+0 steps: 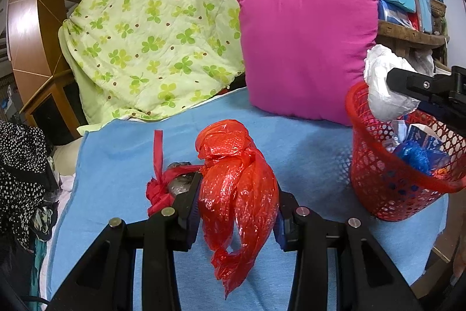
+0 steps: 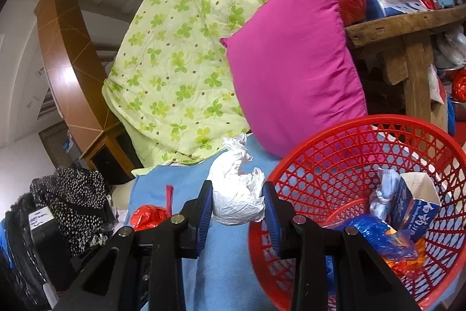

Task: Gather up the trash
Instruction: 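Hold the white tissue ball above the wastebasket with the right gripper while the left gripper holds the red bag, then release the red bag and white tissue ball into the red wastebasket with both grippers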

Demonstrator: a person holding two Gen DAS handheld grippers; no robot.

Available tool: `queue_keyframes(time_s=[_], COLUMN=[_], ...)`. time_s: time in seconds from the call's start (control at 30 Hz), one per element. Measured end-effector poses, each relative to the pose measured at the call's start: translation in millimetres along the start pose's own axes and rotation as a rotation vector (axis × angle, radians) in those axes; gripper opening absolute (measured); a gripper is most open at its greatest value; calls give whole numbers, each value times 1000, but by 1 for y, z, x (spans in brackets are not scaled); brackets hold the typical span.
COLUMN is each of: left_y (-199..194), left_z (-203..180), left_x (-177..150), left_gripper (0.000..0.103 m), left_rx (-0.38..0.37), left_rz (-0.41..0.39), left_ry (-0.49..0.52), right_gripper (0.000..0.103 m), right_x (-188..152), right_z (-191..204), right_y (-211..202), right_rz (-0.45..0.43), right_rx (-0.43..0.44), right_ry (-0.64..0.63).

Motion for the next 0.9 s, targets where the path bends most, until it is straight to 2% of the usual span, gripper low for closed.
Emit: queue_keyframes(time_s=[0.47,0.9], left_y=[-30,-36], left_z=[-41,-95], left_x=[37,56], left_gripper=[43,43], left_rx=[-82,-217], left_rz=[-39,-8], left_ry=[35,17], right_gripper=[36,36], right_x=[14,16], right_z=[-40,-108], right_y=[-28,-63], right_rz=[-91,-152], right_rx=[-4,-70], right_ry=[128,277])
Point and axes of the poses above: each gripper's, at about its wrist camera, not at the fingertips, and y roughly the way its jaws point, z to its left, x to its top, the point moved 3 cm from there along y, roughly the way its jaws point, and after that the axes turned 9 degrees about -y, right-handed, at the moved point
